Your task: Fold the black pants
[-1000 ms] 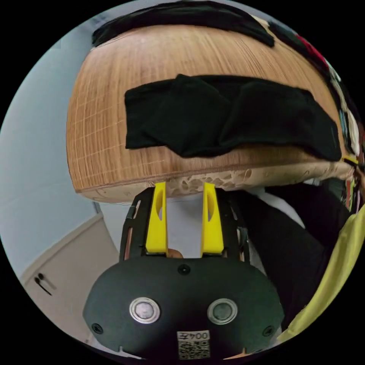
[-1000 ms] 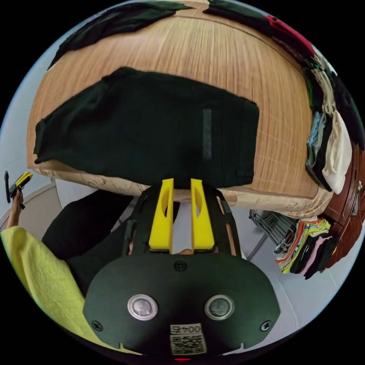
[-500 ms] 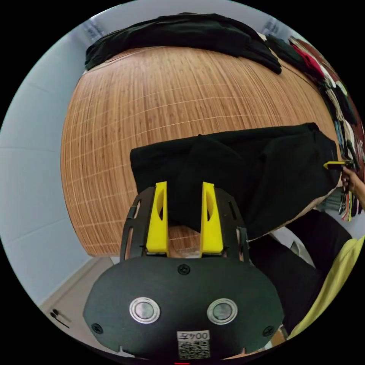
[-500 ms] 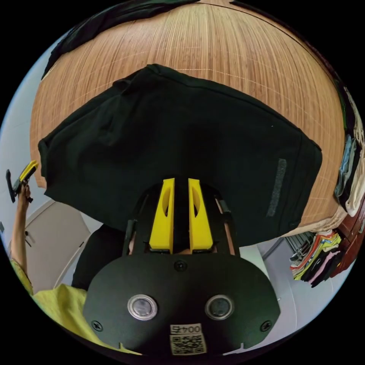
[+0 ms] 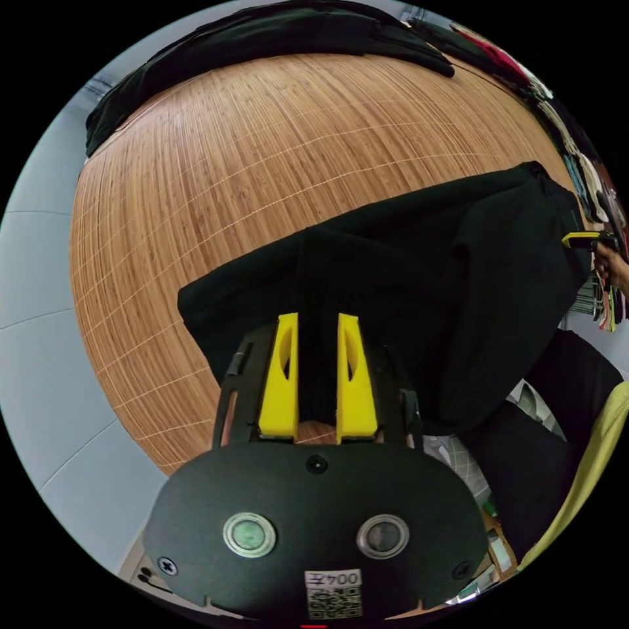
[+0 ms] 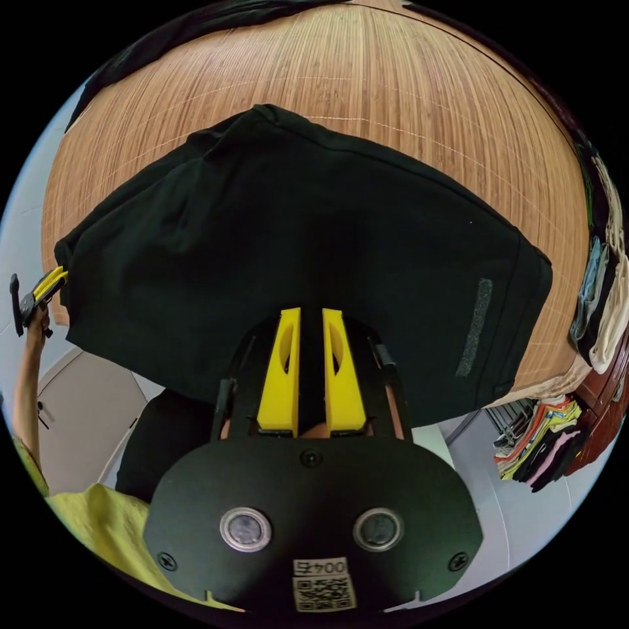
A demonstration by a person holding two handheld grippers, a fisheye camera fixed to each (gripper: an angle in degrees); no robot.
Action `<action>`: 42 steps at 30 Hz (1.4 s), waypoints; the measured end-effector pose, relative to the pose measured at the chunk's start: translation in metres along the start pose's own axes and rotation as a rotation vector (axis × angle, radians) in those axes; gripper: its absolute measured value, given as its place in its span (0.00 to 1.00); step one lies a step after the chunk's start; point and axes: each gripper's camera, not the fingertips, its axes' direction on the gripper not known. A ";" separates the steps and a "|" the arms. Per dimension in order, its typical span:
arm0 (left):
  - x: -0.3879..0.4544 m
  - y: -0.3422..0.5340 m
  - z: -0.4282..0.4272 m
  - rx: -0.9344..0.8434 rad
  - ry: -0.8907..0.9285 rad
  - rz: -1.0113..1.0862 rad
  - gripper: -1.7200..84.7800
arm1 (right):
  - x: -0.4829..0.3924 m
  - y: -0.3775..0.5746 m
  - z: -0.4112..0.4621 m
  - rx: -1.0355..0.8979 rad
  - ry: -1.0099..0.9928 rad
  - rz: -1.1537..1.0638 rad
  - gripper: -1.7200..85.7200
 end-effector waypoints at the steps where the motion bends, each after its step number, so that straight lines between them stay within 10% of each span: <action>1: 0.006 0.001 -0.005 0.003 -0.048 0.000 0.08 | 0.002 -0.001 0.000 -0.008 -0.006 0.001 0.09; 19: 0.011 0.082 -0.117 0.312 -0.353 -0.445 0.04 | 0.017 0.012 -0.001 -0.042 -0.010 -0.015 0.09; 30: -0.038 0.045 -0.036 -0.009 -0.215 -0.573 0.10 | 0.023 0.041 -0.004 -0.012 -0.003 0.020 0.09; 42: -0.039 -0.002 -0.113 0.180 0.051 -0.567 0.12 | 0.035 0.092 -0.008 0.064 -0.008 0.075 0.09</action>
